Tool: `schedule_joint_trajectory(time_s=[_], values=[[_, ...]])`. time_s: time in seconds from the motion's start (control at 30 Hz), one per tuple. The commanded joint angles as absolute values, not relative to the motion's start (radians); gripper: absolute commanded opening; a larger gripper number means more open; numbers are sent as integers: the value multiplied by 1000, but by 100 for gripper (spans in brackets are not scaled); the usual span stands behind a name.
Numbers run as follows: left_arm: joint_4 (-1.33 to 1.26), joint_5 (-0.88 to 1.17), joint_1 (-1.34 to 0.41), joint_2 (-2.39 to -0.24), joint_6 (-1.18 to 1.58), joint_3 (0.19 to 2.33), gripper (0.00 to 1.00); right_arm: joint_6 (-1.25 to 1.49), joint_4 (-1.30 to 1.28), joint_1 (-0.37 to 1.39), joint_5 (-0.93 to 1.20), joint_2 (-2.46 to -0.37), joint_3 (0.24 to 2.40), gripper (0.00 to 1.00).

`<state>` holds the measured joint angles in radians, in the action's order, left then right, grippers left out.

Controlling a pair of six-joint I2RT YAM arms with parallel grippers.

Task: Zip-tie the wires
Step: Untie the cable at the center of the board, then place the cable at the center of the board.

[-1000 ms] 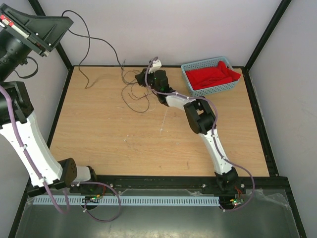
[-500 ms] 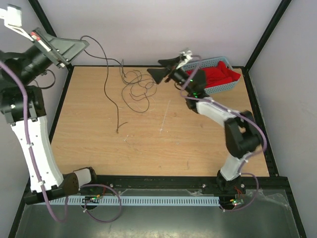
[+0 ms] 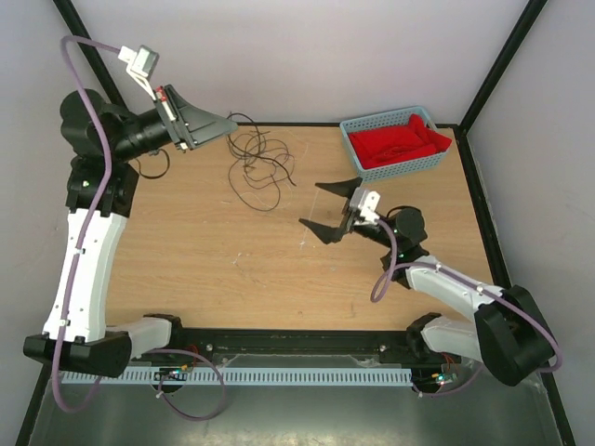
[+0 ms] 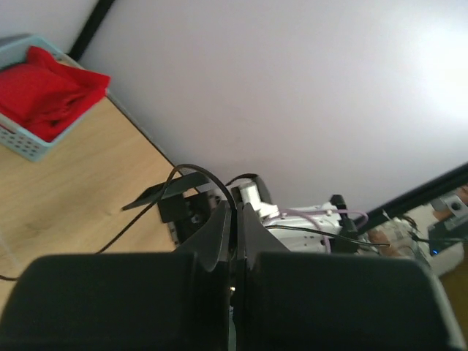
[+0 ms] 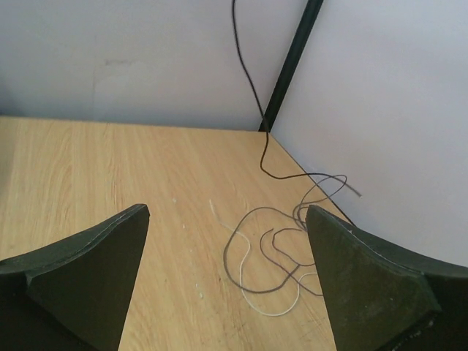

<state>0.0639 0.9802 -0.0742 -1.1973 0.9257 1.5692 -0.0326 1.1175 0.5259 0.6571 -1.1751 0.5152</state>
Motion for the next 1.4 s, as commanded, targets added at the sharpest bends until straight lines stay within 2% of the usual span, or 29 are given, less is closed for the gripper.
schedule_joint_trajectory(time_s=[0.0, 0.17, 0.3, 0.5, 0.7, 1.1, 1.23, 1.37], values=[[-14, 952, -157, -1215, 968, 1577, 0, -235, 1119, 583, 593, -1185, 469, 99], [-38, 934, -271, -1255, 993, 1599, 0, -228, 1204, 634, 565, -1379, 527, 99], [-41, 913, -323, -1265, 991, 1620, 0, -127, 1304, 677, 641, -1511, 571, 99], [-41, 924, -333, -1271, 995, 1642, 0, -22, 1545, 710, 661, -1555, 454, 100], [-43, 931, -334, -1267, 992, 1653, 0, -40, 1453, 714, 687, -1525, 442, 97], [-42, 940, -339, -1265, 989, 1689, 0, -116, 1369, 716, 620, -1485, 402, 98], [-43, 945, -339, -1271, 997, 1687, 0, -116, 1340, 721, 661, -1491, 432, 99], [-42, 942, -339, -1269, 999, 1688, 0, -144, 1350, 727, 589, -1531, 468, 99]])
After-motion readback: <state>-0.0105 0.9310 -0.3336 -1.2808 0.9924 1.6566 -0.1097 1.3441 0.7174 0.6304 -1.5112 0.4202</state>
